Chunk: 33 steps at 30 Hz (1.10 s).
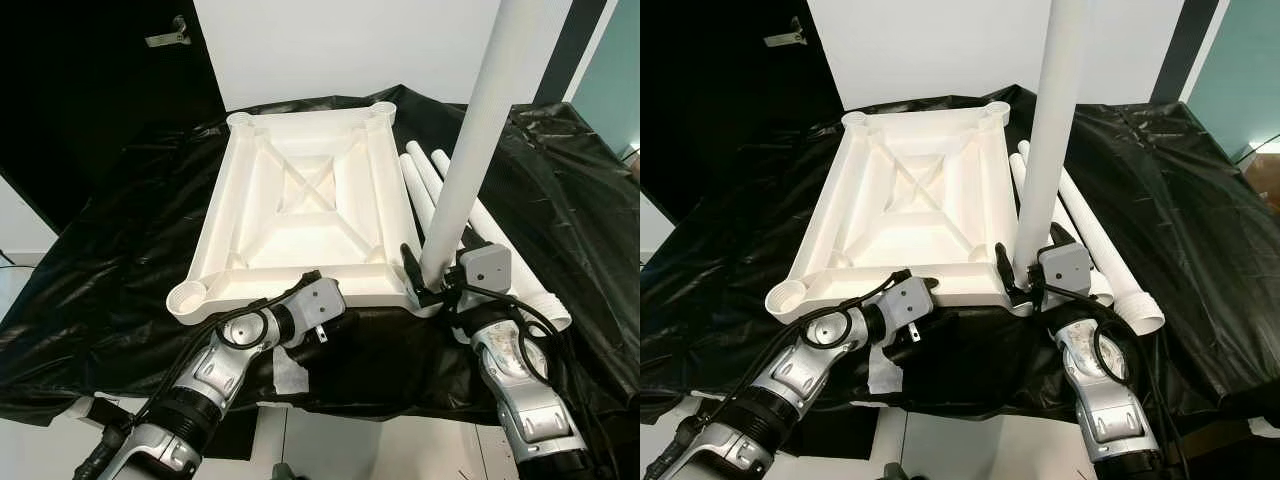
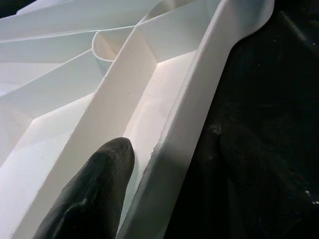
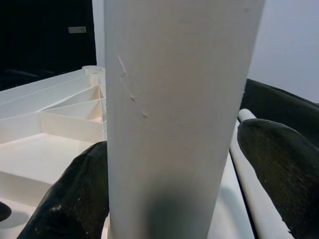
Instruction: Building children table
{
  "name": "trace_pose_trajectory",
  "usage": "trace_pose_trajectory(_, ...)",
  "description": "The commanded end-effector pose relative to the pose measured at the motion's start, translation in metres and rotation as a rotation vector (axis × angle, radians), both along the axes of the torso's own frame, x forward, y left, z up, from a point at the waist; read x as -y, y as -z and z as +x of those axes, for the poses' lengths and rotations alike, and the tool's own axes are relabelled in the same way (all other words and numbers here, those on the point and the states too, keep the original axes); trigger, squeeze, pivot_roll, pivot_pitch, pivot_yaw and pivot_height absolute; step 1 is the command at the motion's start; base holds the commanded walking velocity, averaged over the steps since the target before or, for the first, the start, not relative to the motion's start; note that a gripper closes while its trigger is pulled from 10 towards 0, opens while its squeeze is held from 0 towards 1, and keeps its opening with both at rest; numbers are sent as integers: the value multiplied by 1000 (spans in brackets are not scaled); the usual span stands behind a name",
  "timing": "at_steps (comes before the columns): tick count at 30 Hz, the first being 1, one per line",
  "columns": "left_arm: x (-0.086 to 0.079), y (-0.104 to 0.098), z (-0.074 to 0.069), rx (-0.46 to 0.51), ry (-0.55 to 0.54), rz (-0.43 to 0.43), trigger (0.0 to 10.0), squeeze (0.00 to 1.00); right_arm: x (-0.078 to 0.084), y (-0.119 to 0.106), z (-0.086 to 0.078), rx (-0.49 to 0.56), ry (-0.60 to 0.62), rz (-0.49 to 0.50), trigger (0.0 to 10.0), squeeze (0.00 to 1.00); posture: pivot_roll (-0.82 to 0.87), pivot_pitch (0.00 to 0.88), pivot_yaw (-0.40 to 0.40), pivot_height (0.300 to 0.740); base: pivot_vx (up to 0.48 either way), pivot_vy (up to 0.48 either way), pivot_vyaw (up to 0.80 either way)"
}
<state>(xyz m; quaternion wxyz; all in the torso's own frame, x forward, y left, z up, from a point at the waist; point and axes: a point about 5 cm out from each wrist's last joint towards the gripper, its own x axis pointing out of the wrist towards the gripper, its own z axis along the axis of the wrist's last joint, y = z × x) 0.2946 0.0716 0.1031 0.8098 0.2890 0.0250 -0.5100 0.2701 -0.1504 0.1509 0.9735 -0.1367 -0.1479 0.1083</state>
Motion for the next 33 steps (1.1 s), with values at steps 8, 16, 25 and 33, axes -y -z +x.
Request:
trace_pose_trajectory(8,2,15,-8,-98,101,79,10000,0,-1,-1,3,10,6,4,10000,0,-74,27,84,740,0,0,0)
trace_pose_trajectory(16,6,12,-8,-118,119,53,0,0,-1,-1,3,10,2,-1,10000,0,-78,28,77,740,0,0,0)
trace_pose_trajectory(25,10,11,-5,-86,99,48,10000,0,0,-2,4,10,3,-6,10000,0,-81,27,73,740,0,0,0)
trace_pose_trajectory(33,10,12,-5,-87,102,54,10000,0,11,9,5,-72,-17,-28,10000,0,-85,29,69,740,0,0,0)
